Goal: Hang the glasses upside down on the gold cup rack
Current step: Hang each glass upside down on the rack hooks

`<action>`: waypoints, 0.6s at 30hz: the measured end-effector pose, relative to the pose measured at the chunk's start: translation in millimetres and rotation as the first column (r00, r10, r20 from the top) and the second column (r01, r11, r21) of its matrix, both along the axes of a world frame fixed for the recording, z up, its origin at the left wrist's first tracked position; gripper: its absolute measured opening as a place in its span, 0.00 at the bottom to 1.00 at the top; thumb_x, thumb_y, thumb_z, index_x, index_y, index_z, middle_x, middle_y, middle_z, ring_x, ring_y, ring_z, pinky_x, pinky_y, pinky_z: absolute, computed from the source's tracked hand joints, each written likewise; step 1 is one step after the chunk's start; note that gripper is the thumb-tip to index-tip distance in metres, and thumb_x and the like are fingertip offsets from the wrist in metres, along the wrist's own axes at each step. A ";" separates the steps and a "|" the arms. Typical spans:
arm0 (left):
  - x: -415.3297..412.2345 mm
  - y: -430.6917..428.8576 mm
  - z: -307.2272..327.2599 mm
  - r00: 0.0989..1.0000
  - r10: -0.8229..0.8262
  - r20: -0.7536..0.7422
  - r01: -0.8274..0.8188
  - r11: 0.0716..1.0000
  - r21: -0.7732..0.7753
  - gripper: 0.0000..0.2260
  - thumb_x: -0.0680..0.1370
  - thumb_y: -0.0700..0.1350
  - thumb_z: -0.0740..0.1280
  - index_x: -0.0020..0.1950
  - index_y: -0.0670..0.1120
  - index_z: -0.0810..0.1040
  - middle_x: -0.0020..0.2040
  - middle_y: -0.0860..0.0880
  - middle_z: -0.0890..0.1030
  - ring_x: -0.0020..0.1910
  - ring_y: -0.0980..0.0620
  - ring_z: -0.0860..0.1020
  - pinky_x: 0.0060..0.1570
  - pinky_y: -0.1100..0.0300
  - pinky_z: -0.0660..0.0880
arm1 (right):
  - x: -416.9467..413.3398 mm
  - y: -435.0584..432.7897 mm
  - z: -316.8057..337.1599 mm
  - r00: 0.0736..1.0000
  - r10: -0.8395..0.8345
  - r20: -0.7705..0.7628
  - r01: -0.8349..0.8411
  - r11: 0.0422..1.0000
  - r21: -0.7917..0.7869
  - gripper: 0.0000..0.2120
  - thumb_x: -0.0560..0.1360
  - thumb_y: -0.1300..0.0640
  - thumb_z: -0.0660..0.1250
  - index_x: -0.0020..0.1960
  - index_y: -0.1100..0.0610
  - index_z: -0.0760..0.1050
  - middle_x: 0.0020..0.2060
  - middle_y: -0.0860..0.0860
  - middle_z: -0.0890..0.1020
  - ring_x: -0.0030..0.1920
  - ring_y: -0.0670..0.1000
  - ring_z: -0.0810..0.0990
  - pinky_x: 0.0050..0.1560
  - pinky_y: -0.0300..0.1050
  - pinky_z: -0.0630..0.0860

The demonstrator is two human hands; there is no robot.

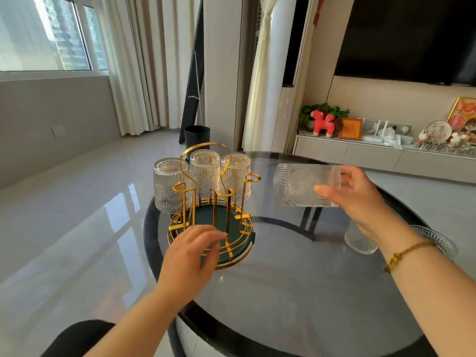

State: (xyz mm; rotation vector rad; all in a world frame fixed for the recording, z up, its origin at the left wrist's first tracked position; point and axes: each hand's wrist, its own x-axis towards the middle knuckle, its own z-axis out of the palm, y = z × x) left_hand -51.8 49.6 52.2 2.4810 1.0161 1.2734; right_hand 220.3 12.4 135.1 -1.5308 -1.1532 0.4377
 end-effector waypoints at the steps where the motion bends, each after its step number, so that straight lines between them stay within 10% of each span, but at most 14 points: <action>1: -0.2 0.9 -12.2 0.999 0.039 -0.031 -0.040 0.999 -0.024 0.08 0.73 0.40 0.65 0.50 0.44 0.80 0.47 0.44 0.83 0.50 0.47 0.80 0.50 0.54 0.72 | -4.0 4.0 6.8 0.999 0.001 0.038 -0.001 1.000 -0.003 0.23 0.64 0.54 0.72 0.53 0.48 0.63 0.50 0.46 0.72 0.48 0.45 0.73 0.41 0.36 0.68; 7: -6.6 10.7 -56.9 0.955 0.129 -0.268 -0.183 0.965 -0.185 0.20 0.78 0.51 0.57 0.69 0.48 0.61 0.72 0.46 0.64 0.72 0.47 0.58 0.70 0.61 0.36 | -28.1 26.7 31.1 0.980 0.024 0.199 -0.013 0.998 -0.053 0.29 0.63 0.52 0.73 0.61 0.53 0.65 0.54 0.47 0.68 0.54 0.47 0.68 0.50 0.42 0.65; 13: -6.7 10.0 -50.8 0.882 0.092 -0.461 -0.192 0.965 -0.176 0.37 0.74 0.62 0.32 0.61 0.46 0.73 0.60 0.45 0.78 0.62 0.44 0.73 0.67 0.62 0.34 | -48.1 50.1 46.7 0.942 0.107 0.318 -0.075 0.991 -0.111 0.30 0.64 0.51 0.72 0.62 0.54 0.65 0.54 0.47 0.67 0.55 0.46 0.66 0.51 0.41 0.63; 18: -9.2 17.4 -65.3 0.880 0.108 -0.462 -0.207 0.964 -0.169 0.43 0.60 0.68 0.19 0.71 0.54 0.43 0.75 0.53 0.50 0.69 0.54 0.37 0.66 0.54 0.29 | -59.8 67.7 58.6 0.893 0.185 0.409 -0.113 0.974 -0.194 0.31 0.64 0.51 0.72 0.63 0.53 0.66 0.61 0.52 0.70 0.55 0.46 0.65 0.52 0.42 0.64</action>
